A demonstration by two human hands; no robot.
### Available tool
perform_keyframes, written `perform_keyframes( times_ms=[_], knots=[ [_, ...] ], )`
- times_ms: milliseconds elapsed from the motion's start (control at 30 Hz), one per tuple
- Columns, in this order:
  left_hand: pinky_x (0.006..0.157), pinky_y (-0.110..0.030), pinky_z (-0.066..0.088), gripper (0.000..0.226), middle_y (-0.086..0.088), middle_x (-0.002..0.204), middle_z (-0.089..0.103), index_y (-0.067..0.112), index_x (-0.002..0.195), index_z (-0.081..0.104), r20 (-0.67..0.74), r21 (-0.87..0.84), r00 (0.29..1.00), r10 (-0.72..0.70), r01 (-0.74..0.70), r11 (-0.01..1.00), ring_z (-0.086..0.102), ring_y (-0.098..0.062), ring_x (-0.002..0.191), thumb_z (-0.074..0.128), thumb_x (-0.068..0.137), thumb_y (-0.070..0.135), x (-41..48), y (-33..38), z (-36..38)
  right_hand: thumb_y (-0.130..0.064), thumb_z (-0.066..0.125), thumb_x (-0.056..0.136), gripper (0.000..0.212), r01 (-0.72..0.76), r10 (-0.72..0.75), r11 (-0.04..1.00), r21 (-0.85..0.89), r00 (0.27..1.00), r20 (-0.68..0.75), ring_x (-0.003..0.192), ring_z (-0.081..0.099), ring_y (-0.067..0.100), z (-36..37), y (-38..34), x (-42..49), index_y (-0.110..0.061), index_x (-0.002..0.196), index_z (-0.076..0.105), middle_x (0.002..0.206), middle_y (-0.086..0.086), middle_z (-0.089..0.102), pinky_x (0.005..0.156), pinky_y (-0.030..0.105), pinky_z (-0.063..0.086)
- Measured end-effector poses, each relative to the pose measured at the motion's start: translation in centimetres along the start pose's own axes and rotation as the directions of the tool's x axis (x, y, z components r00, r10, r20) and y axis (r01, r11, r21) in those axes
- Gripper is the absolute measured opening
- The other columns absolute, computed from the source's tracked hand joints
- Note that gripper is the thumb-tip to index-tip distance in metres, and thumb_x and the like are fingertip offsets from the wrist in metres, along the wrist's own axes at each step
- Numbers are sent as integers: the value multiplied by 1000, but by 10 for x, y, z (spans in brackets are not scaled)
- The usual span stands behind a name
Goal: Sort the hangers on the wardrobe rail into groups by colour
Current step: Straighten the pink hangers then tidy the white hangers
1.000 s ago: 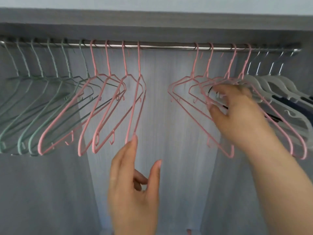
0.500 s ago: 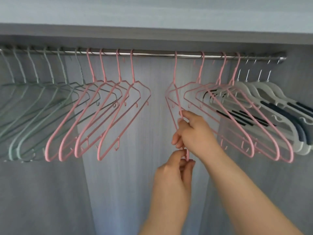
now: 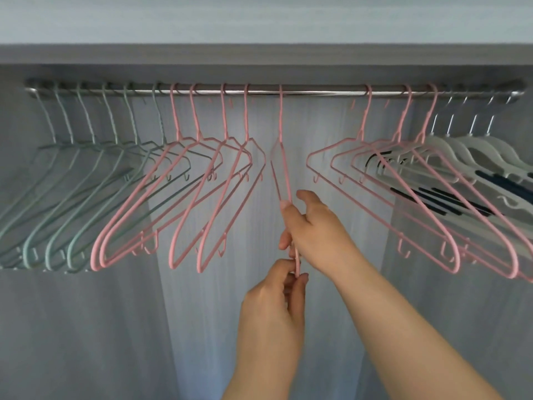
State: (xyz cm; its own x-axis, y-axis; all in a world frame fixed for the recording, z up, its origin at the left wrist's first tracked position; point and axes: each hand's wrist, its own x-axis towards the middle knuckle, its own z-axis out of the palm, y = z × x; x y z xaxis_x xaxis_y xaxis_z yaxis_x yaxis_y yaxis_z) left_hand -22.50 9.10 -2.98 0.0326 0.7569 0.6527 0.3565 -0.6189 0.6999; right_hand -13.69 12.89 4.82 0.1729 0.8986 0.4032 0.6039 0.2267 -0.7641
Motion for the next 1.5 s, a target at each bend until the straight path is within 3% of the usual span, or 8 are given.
perform_keyframes(
  times_ms=[200,333,467,600,733,1033,1267,1500],
  knots=[
    [59,0,42,17,24,76,67,39,79,53,-46,-46,998,-46,43,998,63,5,67,57,84,23,-3,-13,-3,-21,56,85,42,113,-305,867,-486,890,-338,115,49,33,-86,16,-15,-11,126,51,124,17,51,98,37,38],
    [58,-5,44,19,26,80,66,38,84,55,-101,-65,994,-52,45,997,63,0,64,56,83,19,-6,-19,-2,-21,53,86,52,-134,7,731,-670,982,-188,115,47,36,-128,31,-10,-8,134,35,125,19,51,95,40,39],
    [51,-10,43,33,17,82,62,46,95,47,-118,-53,992,-33,27,998,58,-8,58,60,81,19,-12,-17,3,-18,46,92,43,-198,202,966,-163,979,6,68,63,20,-116,37,-3,-11,133,35,85,5,62,71,35,53],
    [48,-7,39,51,11,72,58,56,105,33,-100,-79,995,-15,7,997,53,-7,49,64,75,29,-16,-11,4,-19,45,92,21,-111,146,982,151,960,-239,29,40,1,-86,40,3,-14,105,61,45,-4,51,35,12,35],
    [47,-8,39,63,11,63,56,61,108,29,-107,-81,994,15,-24,996,49,-8,44,70,69,33,-16,-9,1,-15,45,89,30,19,28,988,155,954,-297,38,33,8,-63,31,6,-27,67,60,39,-7,37,40,18,28],
    [47,-7,38,66,11,66,56,62,111,25,-95,-62,995,18,-24,998,49,-7,44,66,71,29,-16,-6,-6,-12,45,88,36,62,-20,983,174,971,-238,28,35,2,-39,16,11,-31,58,55,27,-14,40,33,9,27],
    [44,-7,37,64,12,70,56,50,121,29,-165,-124,982,87,-108,986,50,-7,44,67,73,32,-19,-2,-7,-16,44,90,22,19,23,976,218,982,-188,27,41,0,-23,10,16,-23,103,61,32,-13,48,32,7,31],
    [52,-4,39,37,18,85,55,56,107,42,-70,-158,986,148,-158,975,55,-3,58,54,73,46,-23,10,13,-30,41,93,29,2,8,994,110,995,-98,36,48,1,-21,11,15,-14,114,54,53,-1,52,35,6,31]
  ],
)
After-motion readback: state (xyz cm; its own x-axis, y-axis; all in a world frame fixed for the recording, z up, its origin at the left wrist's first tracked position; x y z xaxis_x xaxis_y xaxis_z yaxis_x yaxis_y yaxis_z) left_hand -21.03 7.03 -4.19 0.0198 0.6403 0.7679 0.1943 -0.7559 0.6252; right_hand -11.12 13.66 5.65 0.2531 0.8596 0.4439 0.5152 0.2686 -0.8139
